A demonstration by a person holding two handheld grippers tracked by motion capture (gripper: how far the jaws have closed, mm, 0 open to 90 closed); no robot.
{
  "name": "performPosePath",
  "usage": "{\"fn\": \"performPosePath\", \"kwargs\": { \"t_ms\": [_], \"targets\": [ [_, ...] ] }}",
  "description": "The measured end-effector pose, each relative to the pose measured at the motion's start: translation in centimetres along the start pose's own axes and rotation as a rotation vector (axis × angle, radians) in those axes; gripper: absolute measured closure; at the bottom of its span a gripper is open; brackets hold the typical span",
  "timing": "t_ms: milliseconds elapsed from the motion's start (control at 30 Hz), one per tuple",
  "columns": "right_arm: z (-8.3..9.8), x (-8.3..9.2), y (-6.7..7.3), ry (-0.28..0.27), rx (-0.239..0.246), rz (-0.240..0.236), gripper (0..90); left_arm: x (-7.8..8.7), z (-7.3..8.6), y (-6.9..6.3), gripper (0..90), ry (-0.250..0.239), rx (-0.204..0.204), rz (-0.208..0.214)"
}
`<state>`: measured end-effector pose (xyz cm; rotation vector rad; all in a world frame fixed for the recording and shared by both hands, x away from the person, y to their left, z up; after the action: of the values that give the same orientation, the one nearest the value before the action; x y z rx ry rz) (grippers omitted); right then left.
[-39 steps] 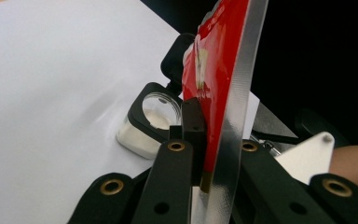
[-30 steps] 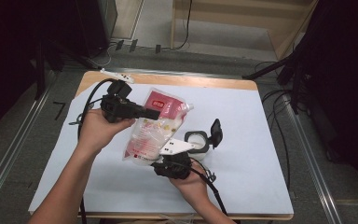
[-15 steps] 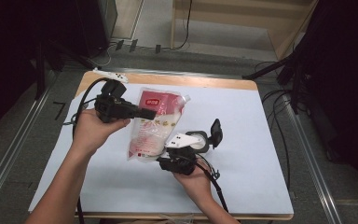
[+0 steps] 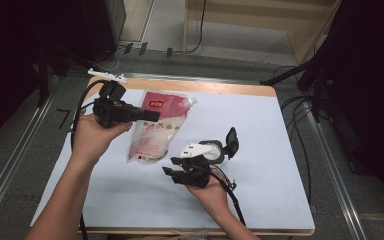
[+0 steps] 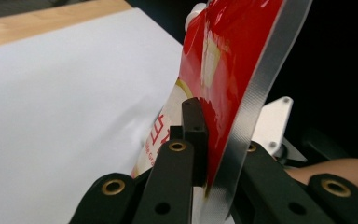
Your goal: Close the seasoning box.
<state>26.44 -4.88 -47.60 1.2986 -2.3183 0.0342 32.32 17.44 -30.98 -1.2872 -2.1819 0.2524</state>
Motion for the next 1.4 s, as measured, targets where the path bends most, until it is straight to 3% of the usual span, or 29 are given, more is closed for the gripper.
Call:
{"fn": "performPosePath", "kwargs": {
  "t_ms": [233,467,733,1100,1167,1267,1333,1400],
  "targets": [
    [-0.1,0.0,-0.1,-0.003,0.004,-0.017,54.6,0.2,0.5,2.2,90.0,-0.004,0.016,-0.068],
    [-0.2,0.3,-0.1,-0.01,-0.008,-0.042,53.4,-0.9,0.9,3.8,90.0,0.005,0.012,-0.136],
    [-0.4,1.3,-0.1,-0.042,-0.006,-0.076,54.6,-2.2,1.5,5.6,90.0,-0.021,0.011,-0.142],
    [0.0,2.7,-0.3,-0.01,-0.026,-0.12,52.3,-4.3,1.8,7.5,90.0,-0.013,0.01,-0.176],
    [0.1,3.5,-0.2,-0.007,-0.032,-0.111,52.3,-4.7,1.8,7.7,90.0,-0.026,0.011,-0.18],
    [0.2,4.7,-0.2,-0.02,-0.028,-0.1,52.0,-5.3,1.9,8.0,90.0,-0.035,-0.007,-0.18],
    [0.2,5.5,-0.4,-0.024,-0.019,-0.091,51.7,-5.6,2.2,8.2,90.0,-0.036,-0.04,-0.192],
    [0.3,6.1,-0.5,-0.017,-0.026,-0.087,51.7,-5.8,2.5,8.4,90.0,-0.036,-0.041,-0.198]
  ]
}}
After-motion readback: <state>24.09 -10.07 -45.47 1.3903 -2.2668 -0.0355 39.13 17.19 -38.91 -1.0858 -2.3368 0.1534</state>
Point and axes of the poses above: each handheld gripper's, and its own axes: x roughly backward along the jaws, z roughly out of its underside, y roughly to its left, the point moved 1 cm from there along -x, roughly forward along the jaws, and after that the axes turned 10 degrees about -y, right-handed, at the moved point
